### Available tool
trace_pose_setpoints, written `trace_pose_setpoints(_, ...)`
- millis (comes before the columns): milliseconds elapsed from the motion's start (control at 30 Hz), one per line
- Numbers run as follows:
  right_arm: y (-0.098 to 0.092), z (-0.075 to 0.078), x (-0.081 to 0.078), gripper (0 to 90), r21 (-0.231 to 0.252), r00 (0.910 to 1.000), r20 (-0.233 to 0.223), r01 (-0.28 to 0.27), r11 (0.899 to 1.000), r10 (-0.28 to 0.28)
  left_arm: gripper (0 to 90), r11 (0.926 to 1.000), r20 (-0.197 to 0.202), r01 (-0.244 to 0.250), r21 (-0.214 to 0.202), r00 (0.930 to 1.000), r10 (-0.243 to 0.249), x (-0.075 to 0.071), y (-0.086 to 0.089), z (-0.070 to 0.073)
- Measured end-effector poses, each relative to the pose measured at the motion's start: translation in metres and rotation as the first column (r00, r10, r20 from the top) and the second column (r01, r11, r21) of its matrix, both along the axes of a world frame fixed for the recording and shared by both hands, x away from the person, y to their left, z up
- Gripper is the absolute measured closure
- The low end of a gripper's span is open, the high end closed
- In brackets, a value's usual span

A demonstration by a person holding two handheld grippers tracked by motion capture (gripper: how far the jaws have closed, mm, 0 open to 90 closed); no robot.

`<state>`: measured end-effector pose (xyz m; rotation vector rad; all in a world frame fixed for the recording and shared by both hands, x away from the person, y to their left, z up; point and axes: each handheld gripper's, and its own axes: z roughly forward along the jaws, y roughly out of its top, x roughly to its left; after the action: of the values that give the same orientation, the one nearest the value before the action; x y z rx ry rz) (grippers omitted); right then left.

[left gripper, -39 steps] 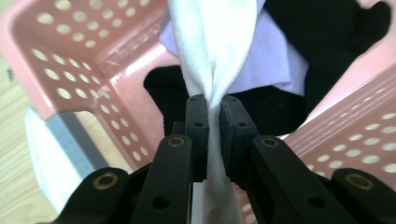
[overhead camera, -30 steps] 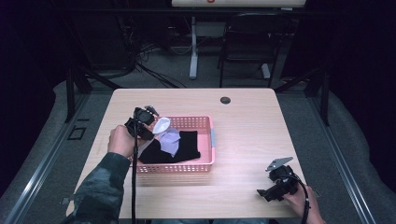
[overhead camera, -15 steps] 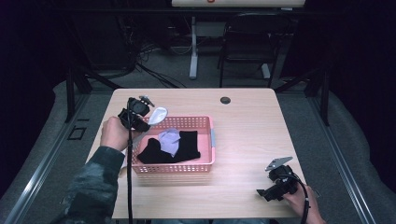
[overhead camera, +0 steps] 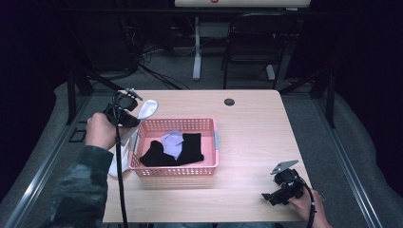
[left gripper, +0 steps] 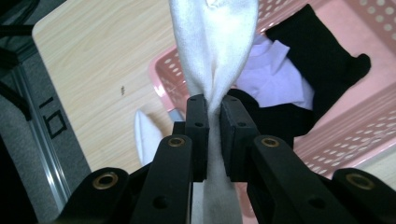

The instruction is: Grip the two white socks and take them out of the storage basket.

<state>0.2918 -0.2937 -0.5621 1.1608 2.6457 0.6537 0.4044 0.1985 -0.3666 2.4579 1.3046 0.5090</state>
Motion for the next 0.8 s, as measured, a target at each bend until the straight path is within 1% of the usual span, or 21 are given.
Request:
trace_pose_setpoints(67,0.0,0.0,0.0,2.6,0.005,1.0,0.0,0.001,1.0,-0.001,82.6,0.9999,-0.005,-0.014,0.003,0.9999,0.014,-0.001,0.006,0.0)
trace_pose_setpoints(100,0.0,0.0,0.0,2.6,0.0,1.0,0.001,0.001,1.0,-0.001,82.7,0.9998,-0.004,-0.021,0.001,0.9998,0.021,-0.001,0.009,0.0)
trace_pose_setpoints(133,0.0,-0.001,0.0,2.6,-0.001,0.9999,0.009,0.011,1.0,-0.011,82.7,0.9996,-0.005,-0.028,0.0,0.9996,0.028,-0.002,0.012,0.001)
trace_pose_setpoints(167,0.0,0.0,0.0,2.6,-0.001,1.0,-0.003,0.0,1.0,0.0,82.7,0.9994,-0.004,-0.034,0.003,0.9994,0.034,-0.003,0.017,0.001)
trace_pose_setpoints(200,0.0,0.0,0.0,2.6,-0.014,1.0,-0.002,-0.002,1.0,0.002,82.7,0.9991,-0.002,-0.043,0.0,0.9991,0.043,-0.003,0.019,0.002)
trace_pose_setpoints(267,0.0,-0.001,0.0,2.6,-0.012,1.0,0.003,0.001,1.0,-0.001,82.7,0.9984,0.0,-0.057,0.004,0.9984,0.057,-0.004,0.026,0.002)
trace_pose_setpoints(300,-0.001,0.0,0.0,2.6,-0.022,1.0,0.005,-0.006,1.0,0.006,82.6,0.9977,-0.001,-0.067,0.002,0.9978,0.067,-0.005,0.03,0.002)
trace_pose_setpoints(333,-0.001,-0.001,-0.001,2.6,0.003,1.0,0.003,0.003,1.0,-0.003,82.7,0.9971,-0.003,-0.076,0.003,0.9971,0.076,-0.005,0.034,0.001)
trace_pose_setpoints(367,-0.001,0.0,0.0,2.6,-0.007,1.0,0.004,0.006,1.0,-0.006,82.6,0.9963,-0.002,-0.085,0.003,0.9963,0.085,-0.005,0.038,0.0)
trace_pose_setpoints(433,-0.001,-0.001,0.0,2.6,0.001,0.9999,-0.001,0.014,1.0,-0.014,82.6,0.9948,-0.006,-0.102,0.004,0.9948,0.102,-0.005,0.046,-0.002)
trace_pose_setpoints(500,-0.001,-0.001,0.0,2.6,-0.01,0.9999,-0.005,0.009,1.0,-0.009,82.6,0.9924,-0.015,-0.123,0.001,0.9923,0.123,-0.004,0.055,-0.007)
trace_pose_setpoints(633,-0.001,-0.001,0.0,2.6,-0.009,0.9999,-0.006,0.01,1.0,-0.01,82.6,0.9872,-0.043,-0.16,-0.003,0.9863,0.159,-0.003,0.07,-0.021)
trace_pose_setpoints(767,-0.002,-0.001,0.0,2.6,-0.013,0.9999,-0.008,0.01,1.0,-0.011,82.6,0.9781,-0.071,-0.208,-0.017,0.976,0.206,-0.001,0.086,-0.038)
trace_pose_setpoints(800,-0.002,-0.001,-0.001,2.6,-0.006,0.9999,-0.008,0.012,1.0,-0.012,82.6,0.9755,-0.082,-0.219,-0.02,0.9728,0.217,0.0,0.089,-0.042)
